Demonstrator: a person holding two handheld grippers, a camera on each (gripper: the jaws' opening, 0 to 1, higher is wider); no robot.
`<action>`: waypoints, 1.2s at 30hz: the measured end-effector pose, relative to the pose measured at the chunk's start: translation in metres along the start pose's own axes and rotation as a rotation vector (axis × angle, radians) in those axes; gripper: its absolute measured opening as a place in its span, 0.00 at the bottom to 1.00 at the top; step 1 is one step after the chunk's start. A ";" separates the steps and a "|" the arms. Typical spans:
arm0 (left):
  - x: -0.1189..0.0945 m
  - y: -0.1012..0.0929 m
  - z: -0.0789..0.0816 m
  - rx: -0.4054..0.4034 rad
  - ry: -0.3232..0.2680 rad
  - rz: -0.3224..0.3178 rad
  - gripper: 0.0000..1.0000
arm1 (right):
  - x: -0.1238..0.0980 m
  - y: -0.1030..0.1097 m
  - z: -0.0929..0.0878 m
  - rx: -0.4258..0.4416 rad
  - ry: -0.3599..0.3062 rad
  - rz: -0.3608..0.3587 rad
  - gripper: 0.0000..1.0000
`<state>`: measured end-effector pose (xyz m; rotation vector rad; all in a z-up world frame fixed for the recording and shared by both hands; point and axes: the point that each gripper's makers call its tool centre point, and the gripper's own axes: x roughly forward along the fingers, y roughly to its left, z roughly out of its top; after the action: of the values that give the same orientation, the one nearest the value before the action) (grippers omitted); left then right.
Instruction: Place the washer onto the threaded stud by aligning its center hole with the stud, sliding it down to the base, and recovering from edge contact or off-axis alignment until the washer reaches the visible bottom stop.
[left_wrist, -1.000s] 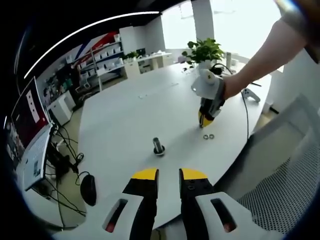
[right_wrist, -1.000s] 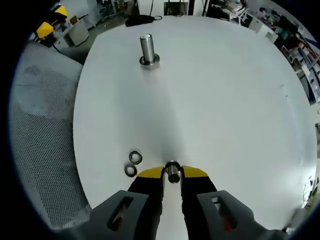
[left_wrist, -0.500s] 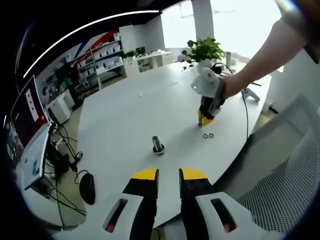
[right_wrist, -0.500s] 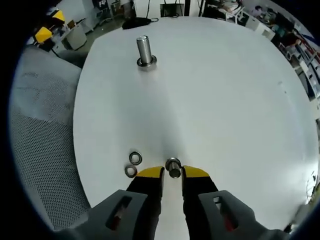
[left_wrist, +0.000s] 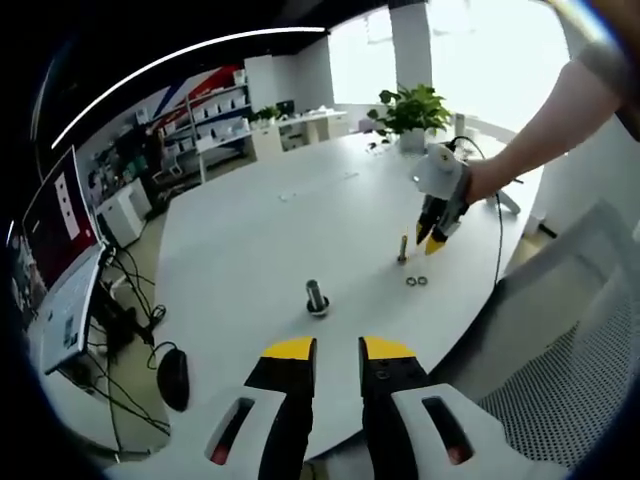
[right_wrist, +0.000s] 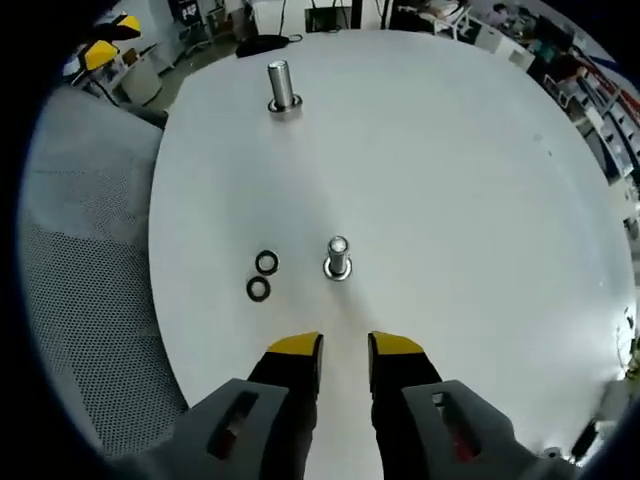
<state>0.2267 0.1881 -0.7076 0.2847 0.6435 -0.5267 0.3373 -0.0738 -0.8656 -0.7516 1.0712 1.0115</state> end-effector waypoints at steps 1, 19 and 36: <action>0.000 0.000 0.000 0.001 -0.001 0.000 0.14 | -0.001 0.000 -0.002 0.002 0.000 -0.003 0.22; -0.001 0.001 0.003 0.010 -0.014 0.008 0.14 | -0.014 0.025 -0.020 -0.061 -0.004 -0.034 0.24; -0.005 0.004 0.009 0.008 -0.050 0.013 0.14 | -0.008 0.044 0.000 -0.111 0.009 -0.005 0.25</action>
<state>0.2303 0.1891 -0.6971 0.2820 0.5904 -0.5221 0.2950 -0.0600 -0.8590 -0.8490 1.0266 1.0713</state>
